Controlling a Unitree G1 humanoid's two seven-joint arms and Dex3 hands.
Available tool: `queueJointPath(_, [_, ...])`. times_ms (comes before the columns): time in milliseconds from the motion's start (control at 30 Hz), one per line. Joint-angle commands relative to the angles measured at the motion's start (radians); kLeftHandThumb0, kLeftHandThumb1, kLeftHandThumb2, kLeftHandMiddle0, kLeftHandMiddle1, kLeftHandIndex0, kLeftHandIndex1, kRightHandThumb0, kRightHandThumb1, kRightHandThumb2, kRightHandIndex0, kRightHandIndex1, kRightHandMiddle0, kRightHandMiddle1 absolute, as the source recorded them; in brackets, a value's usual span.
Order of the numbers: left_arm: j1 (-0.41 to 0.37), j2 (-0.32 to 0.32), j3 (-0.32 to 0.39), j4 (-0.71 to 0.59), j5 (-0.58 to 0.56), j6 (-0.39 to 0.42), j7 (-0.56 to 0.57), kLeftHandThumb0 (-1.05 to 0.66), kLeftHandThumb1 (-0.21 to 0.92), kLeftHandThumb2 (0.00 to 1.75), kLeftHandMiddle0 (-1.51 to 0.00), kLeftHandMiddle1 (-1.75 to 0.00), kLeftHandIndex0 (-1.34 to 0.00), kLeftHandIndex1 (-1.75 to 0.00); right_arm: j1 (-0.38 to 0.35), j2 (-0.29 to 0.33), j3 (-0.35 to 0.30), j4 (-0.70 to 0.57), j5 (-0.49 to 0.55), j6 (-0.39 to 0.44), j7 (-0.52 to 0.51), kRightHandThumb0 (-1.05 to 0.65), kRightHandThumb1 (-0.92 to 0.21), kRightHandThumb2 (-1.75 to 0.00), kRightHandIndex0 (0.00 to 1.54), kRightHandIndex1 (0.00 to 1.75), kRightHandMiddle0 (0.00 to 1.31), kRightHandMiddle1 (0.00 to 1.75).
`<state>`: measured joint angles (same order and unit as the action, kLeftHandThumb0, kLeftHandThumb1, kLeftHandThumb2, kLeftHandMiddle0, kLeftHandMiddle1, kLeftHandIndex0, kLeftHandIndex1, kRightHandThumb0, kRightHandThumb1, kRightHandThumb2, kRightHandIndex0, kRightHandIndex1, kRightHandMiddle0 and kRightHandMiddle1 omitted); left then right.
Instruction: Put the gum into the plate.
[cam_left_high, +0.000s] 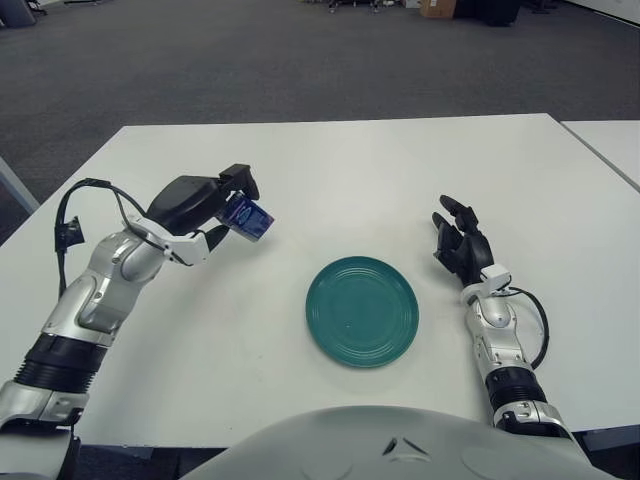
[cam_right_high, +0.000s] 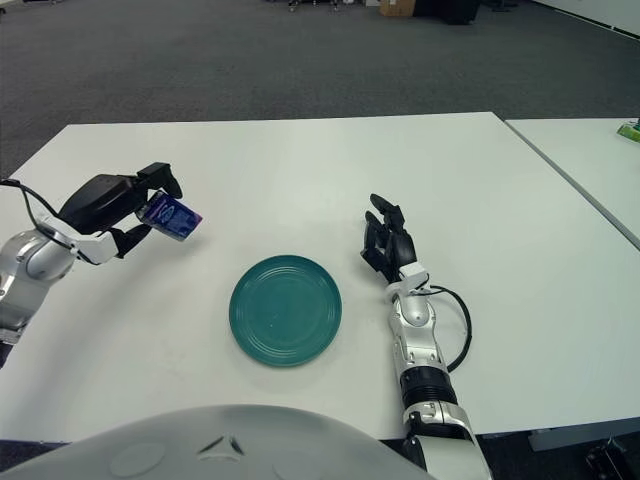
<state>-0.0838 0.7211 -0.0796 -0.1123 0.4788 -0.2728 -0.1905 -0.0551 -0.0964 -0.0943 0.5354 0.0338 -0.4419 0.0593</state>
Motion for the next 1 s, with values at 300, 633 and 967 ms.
queueJointPath(300, [-0.090,-0.136,-0.128,-0.183,0.097,0.179,-0.147,0.00,0.19,1.46,-0.71,-1.70,-0.49,-1.75,0.131,0.006,0.000,0.163,-0.019,0.044,-0.018,-0.73,-0.92,-0.87,0.29,0.00,0.00,0.59])
queueJointPath(633, [-0.140,-0.257,-0.245,-0.184,0.170,0.170,-0.145,0.00,0.10,1.55,-0.78,-1.68,-0.56,-1.75,0.130,0.010,0.012,0.170,-0.032,0.040,-0.041,-0.74,-0.92,-0.87,0.30,0.00,0.00,0.61])
queueJointPath(967, [-0.174,-0.349,-0.339,-0.155,0.185,0.142,-0.149,0.00,0.06,1.58,-0.83,-1.64,-0.59,-1.75,0.130,0.020,0.018,0.172,-0.039,0.027,-0.067,-0.70,-0.92,-0.87,0.34,0.02,0.00,0.63])
